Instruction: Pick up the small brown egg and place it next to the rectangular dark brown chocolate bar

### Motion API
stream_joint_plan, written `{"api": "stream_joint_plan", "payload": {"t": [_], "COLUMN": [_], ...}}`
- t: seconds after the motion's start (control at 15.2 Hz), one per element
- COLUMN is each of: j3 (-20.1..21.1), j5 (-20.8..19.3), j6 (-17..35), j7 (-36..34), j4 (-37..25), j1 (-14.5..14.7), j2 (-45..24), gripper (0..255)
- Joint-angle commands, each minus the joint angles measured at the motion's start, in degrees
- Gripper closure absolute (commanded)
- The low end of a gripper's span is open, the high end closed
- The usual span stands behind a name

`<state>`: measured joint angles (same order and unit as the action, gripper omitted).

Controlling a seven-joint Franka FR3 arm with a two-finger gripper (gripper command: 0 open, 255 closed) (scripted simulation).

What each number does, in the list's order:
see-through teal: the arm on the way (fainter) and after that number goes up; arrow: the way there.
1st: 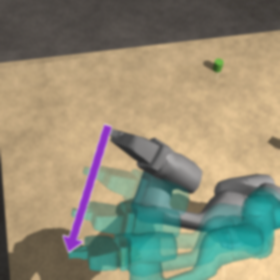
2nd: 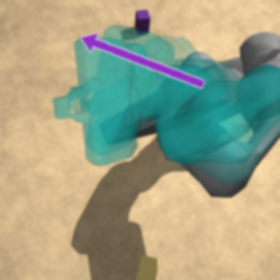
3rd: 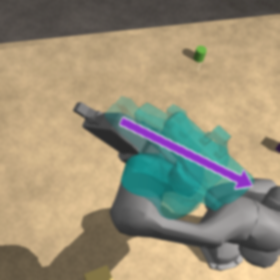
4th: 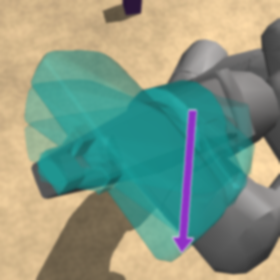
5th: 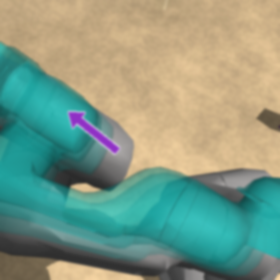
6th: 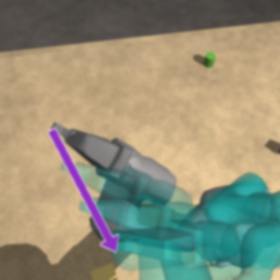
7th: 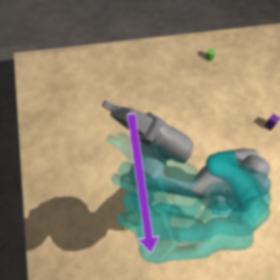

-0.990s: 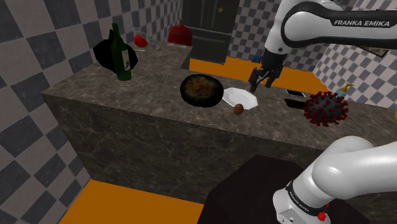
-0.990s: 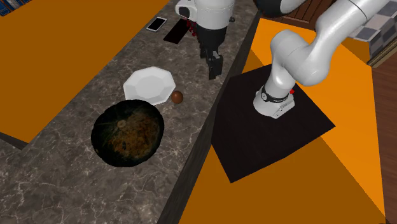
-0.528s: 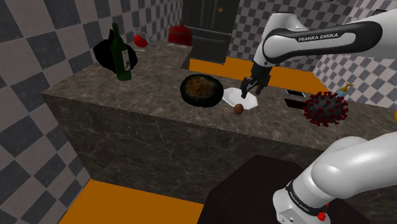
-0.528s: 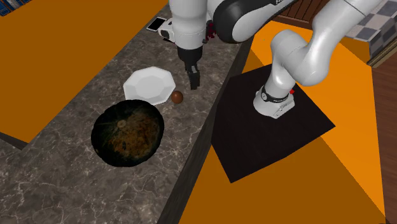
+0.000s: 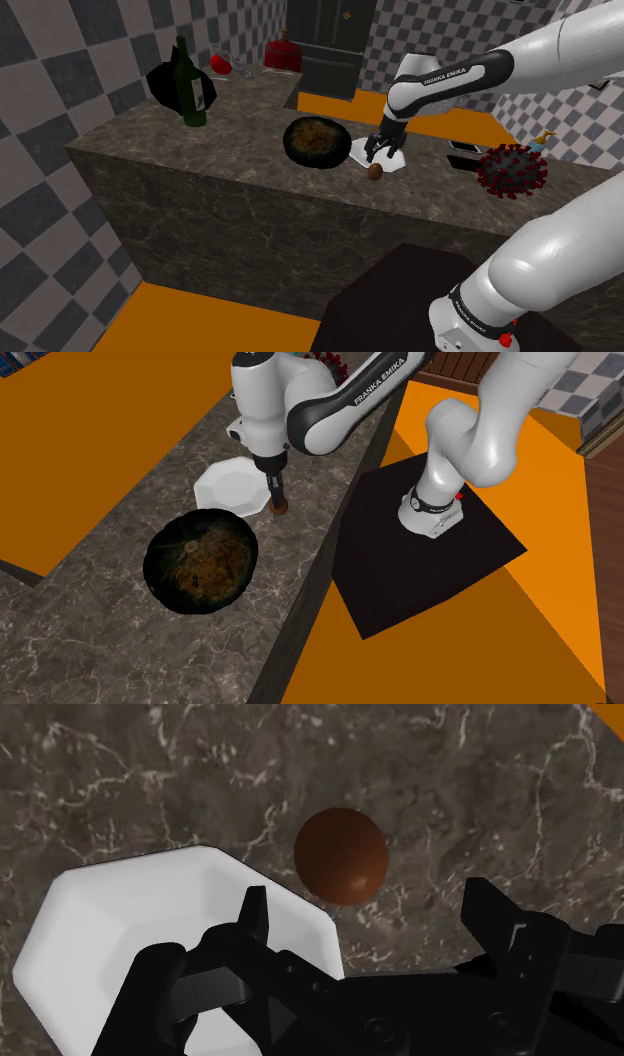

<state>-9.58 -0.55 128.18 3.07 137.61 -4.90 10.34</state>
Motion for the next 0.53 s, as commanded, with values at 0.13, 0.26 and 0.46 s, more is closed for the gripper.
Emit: {"api": "stream_joint_plan", "payload": {"t": [0.13,0.26,0.46], "j3": [-0.66,-0.68,-0.69], "j5": [1.5,1.78,2.26], "j6": [4.31,5.92,8.34], "j7": [1.34,1.55,1.89], "j4": [-0.54,0.05,0.84], "j1": [-0.02,0.02,0.09], "j2": [-4.85,-5.89,-7.55], "gripper": [0,0,0]}}
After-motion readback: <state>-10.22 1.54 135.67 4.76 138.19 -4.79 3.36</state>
